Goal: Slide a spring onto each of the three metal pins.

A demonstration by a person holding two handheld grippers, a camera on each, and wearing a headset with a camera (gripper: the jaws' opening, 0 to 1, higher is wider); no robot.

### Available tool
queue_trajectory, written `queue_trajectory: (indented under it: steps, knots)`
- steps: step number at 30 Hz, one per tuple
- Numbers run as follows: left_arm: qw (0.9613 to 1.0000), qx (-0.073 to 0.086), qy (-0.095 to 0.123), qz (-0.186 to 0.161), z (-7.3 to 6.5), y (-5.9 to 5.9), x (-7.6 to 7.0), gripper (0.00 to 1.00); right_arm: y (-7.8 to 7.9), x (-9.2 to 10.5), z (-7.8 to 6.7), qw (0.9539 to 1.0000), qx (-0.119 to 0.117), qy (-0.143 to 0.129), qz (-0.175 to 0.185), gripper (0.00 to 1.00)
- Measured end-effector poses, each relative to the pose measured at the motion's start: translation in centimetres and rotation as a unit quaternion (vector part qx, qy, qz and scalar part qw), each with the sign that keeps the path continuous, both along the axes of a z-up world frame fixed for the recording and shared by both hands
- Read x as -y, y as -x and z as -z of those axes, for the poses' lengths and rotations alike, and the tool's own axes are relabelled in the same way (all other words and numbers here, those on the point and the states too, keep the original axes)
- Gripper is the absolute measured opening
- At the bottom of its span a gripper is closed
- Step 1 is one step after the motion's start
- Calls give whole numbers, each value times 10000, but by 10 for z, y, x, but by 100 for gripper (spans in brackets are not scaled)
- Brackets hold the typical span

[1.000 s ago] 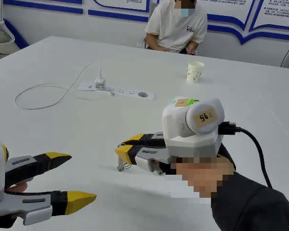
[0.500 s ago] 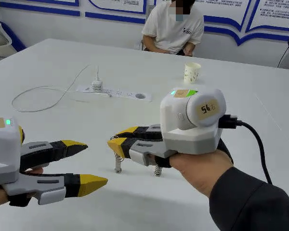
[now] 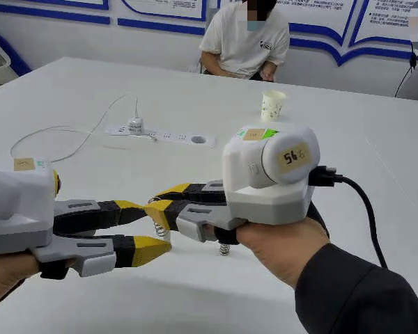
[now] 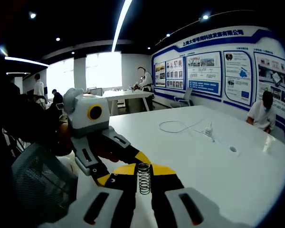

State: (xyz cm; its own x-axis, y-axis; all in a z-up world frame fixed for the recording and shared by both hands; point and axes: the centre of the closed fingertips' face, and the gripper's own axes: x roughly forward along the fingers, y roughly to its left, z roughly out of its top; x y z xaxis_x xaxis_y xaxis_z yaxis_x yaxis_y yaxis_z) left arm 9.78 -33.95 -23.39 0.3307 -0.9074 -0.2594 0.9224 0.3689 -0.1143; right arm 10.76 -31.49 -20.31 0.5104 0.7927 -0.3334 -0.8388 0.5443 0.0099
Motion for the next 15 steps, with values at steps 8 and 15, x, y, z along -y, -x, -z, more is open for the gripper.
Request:
queue_trajectory:
  steps: [8,15]
  knots:
    - [9999,78,92,42,-4,0,7,31,2,-1,0,10000,9,5,-30,12]
    - [9998,160,100,-52,-6,-3,4,20,4,-1,1,10000,6,25,-45,12]
